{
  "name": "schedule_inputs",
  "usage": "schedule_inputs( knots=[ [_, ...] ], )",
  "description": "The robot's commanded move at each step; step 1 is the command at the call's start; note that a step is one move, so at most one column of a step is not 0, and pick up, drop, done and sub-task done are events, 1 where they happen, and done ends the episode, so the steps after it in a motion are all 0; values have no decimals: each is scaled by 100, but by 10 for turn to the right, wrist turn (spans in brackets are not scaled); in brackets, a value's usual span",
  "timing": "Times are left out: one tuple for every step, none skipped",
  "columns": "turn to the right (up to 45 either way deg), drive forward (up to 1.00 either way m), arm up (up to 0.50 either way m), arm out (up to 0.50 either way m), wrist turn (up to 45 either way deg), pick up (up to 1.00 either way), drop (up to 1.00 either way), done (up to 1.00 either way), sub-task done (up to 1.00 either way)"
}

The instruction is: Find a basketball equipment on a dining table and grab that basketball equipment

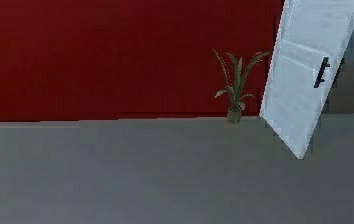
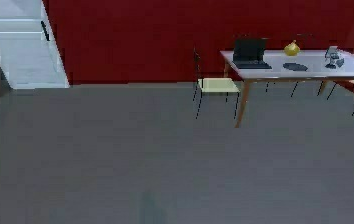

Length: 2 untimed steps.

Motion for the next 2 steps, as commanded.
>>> schedule_inputs(
  knots=[
    [-450,0,0,0,0,0,0,0,0],
    [-60,0,0,0,0,0,0,0,0]
  ],
)
